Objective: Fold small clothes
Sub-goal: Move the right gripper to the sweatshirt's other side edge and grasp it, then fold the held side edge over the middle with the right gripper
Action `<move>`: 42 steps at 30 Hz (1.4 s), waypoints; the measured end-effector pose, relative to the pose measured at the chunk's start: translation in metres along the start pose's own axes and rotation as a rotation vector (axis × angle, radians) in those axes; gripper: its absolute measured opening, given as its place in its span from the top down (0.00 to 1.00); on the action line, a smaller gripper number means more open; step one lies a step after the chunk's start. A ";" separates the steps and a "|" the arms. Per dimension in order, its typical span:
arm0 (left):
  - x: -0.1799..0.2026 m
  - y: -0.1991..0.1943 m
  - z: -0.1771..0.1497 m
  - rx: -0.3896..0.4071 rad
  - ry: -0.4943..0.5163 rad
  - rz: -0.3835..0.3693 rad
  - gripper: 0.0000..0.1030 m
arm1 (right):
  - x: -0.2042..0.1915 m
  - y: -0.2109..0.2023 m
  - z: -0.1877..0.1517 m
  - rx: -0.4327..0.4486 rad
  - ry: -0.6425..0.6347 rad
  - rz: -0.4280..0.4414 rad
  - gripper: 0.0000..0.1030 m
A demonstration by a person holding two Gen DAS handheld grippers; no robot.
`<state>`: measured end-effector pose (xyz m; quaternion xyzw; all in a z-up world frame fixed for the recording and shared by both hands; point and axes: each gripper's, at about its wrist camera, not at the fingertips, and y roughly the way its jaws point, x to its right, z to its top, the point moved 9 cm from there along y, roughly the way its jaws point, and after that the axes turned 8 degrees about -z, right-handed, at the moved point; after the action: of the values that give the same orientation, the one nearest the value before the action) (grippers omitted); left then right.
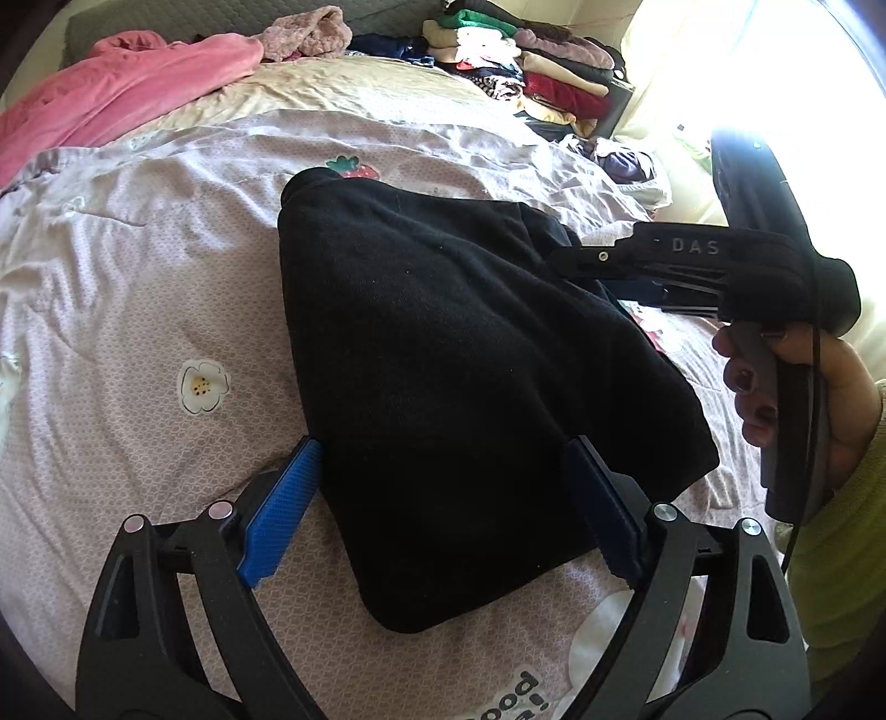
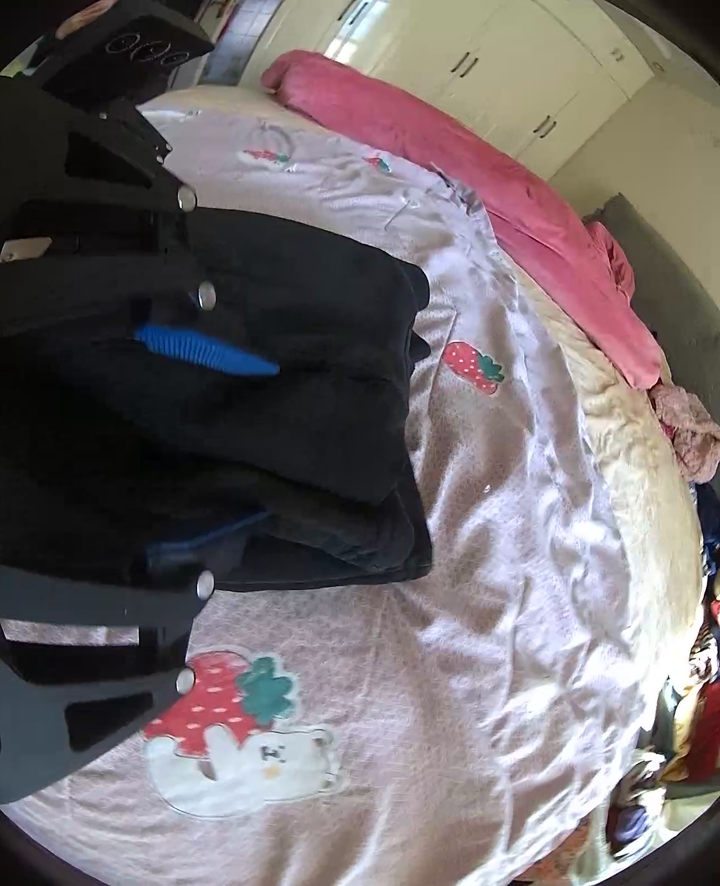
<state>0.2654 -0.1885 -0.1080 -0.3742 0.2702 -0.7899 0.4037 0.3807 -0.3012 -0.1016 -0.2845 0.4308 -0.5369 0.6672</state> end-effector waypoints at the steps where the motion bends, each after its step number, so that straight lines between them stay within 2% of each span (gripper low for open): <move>1: 0.000 0.000 0.000 0.001 -0.002 0.000 0.21 | -0.002 0.000 0.001 0.005 -0.015 -0.003 0.67; 3: 0.000 0.000 0.000 0.001 -0.002 0.005 0.21 | -0.004 0.001 0.002 0.013 -0.041 -0.013 0.81; 5: 0.001 0.000 -0.001 0.002 -0.001 0.007 0.21 | -0.009 -0.003 0.004 0.041 -0.086 -0.018 0.87; 11: 0.003 -0.004 0.001 0.011 -0.016 -0.003 0.21 | -0.028 -0.042 0.018 0.163 -0.225 -0.027 0.88; 14: 0.007 -0.005 0.003 0.017 -0.018 -0.003 0.21 | -0.031 -0.053 0.025 0.189 -0.265 -0.041 0.88; 18: 0.012 -0.004 0.008 0.016 -0.006 -0.001 0.21 | -0.024 -0.046 0.032 0.186 -0.266 -0.068 0.88; 25: 0.006 0.009 0.007 -0.020 -0.006 0.035 0.21 | 0.009 -0.004 0.023 0.102 -0.164 -0.078 0.88; 29: -0.001 0.019 -0.001 -0.059 -0.037 0.019 0.21 | 0.017 0.011 0.010 0.082 -0.173 -0.117 0.84; 32: -0.001 0.019 -0.003 -0.057 -0.042 0.011 0.21 | 0.015 0.006 0.009 0.091 -0.187 -0.130 0.78; 36: 0.001 0.014 -0.003 -0.048 -0.048 0.002 0.21 | 0.009 -0.011 0.006 0.108 -0.222 -0.133 0.76; 39: 0.002 0.009 -0.001 -0.035 -0.051 -0.004 0.21 | 0.008 -0.026 0.000 0.124 -0.220 -0.129 0.63; 42: 0.004 -0.001 0.002 -0.014 -0.052 -0.014 0.21 | 0.006 -0.043 -0.008 0.154 -0.210 -0.108 0.57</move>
<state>0.2653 -0.1920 -0.1047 -0.3994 0.2627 -0.7808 0.4022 0.3538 -0.3170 -0.0706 -0.3098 0.2999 -0.5708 0.6988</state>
